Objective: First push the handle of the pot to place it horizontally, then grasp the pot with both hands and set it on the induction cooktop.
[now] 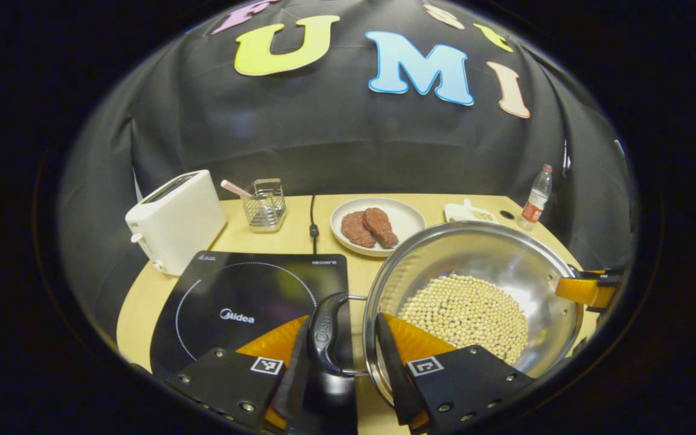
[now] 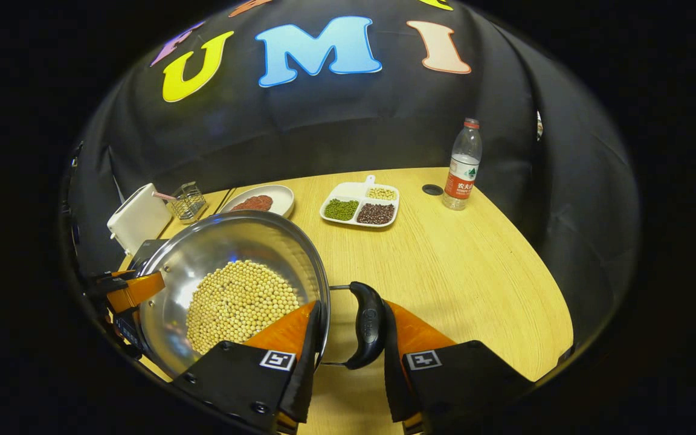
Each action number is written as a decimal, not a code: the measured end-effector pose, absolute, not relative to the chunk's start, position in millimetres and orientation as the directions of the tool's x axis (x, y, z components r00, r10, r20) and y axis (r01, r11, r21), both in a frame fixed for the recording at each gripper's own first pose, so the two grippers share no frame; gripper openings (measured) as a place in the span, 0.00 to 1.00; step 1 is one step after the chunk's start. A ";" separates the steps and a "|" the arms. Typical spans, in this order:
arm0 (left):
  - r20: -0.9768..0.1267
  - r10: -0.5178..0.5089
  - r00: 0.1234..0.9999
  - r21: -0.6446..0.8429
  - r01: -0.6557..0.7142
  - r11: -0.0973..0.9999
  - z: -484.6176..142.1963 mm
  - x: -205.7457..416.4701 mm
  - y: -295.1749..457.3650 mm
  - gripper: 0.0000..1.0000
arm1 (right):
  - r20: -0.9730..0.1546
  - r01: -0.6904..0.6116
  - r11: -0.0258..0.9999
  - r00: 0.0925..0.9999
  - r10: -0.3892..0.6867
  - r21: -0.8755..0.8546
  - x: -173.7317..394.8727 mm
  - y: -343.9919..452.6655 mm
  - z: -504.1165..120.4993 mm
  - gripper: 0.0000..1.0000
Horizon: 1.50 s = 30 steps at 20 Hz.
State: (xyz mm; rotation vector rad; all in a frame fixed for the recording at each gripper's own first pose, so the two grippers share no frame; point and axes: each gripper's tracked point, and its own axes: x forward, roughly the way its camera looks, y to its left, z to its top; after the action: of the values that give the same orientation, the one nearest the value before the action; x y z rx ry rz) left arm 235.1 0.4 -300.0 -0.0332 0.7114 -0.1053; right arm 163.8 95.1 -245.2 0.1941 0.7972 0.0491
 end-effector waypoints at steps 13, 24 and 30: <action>-0.644 -0.050 0.763 -0.037 0.034 0.999 -291.5 241.6 93.4 0.59 | -0.695 -0.023 0.976 0.698 0.170 0.215 179.2 178.6 -228.6 0.49; -0.634 -0.001 0.773 -0.020 -0.015 1.000 -288.4 242.5 170.9 0.59 | -0.684 -0.074 0.970 0.697 0.217 0.232 188.2 246.8 -214.0 0.48; -0.634 0.021 0.773 -0.018 -0.041 0.999 -289.3 239.6 209.1 0.59 | -0.681 -0.097 0.968 0.695 0.233 0.232 192.0 278.9 -208.5 0.48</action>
State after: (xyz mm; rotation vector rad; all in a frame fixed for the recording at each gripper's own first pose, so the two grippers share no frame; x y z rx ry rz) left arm 239.6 209.1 -289.3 -0.0312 0.6866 0.0335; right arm 192.0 278.9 -208.5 0.1837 0.7823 0.1854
